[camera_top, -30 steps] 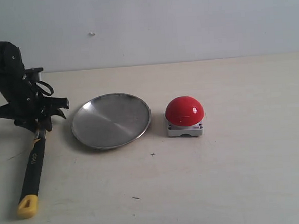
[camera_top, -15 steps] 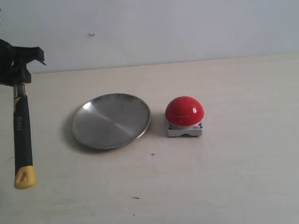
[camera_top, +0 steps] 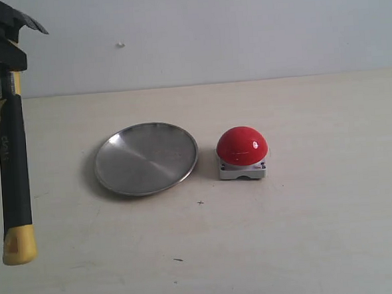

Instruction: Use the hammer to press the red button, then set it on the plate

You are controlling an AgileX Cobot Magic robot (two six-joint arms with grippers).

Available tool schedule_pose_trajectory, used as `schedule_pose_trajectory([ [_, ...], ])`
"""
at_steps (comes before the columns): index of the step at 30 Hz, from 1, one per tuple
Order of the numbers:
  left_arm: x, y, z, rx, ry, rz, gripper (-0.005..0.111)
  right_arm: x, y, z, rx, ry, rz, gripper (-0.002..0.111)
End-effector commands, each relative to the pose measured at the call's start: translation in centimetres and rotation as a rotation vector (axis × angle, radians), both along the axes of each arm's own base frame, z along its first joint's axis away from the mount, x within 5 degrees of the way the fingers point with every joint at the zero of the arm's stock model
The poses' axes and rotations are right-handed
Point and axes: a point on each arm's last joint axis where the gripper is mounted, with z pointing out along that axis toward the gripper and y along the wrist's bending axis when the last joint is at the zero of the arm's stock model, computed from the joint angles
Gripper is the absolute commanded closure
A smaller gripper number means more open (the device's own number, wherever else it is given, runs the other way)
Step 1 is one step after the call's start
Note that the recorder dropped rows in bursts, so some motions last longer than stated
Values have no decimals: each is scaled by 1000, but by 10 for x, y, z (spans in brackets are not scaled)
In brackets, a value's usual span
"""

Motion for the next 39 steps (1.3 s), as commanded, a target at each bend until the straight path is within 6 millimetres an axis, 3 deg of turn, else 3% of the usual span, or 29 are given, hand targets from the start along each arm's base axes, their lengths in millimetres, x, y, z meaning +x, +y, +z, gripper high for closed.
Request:
schedule_pose_trajectory([
  [1,-18,-5,13,-88,-85,-50,107,2,2,14,-74,-158,31,108],
  [5,-22,-8,16,-120,-127,-90,107,1,6,31,160,-397,65,108],
  [9,-21,-12,20,-165,-155,-115,107,-1,8,43,228,-541,96,108],
  [13,-17,-16,16,-199,-171,-117,107,-3,9,50,601,-661,156,108],
  [15,-14,-20,10,-210,-185,-107,107,-5,17,54,584,-682,260,108],
  [19,-7,-33,-2,-229,-197,-100,107,-8,45,70,514,-583,551,108],
  [21,-4,-41,-8,-224,-190,-118,107,-2,50,79,527,-473,591,108],
  [25,-1,-57,-14,-223,-197,-128,107,21,54,93,474,-281,635,108],
  [30,-2,-77,-19,-218,-220,-149,107,64,66,101,463,5,863,108],
  [34,-2,-81,-17,-216,-252,-140,107,104,66,85,577,250,939,108],
  [37,-1,-81,-16,-218,-264,-125,107,121,71,72,755,318,1072,108],
  [39,-1,-81,-17,-217,-262,-125,107,137,74,57,781,304,1117,108],
])
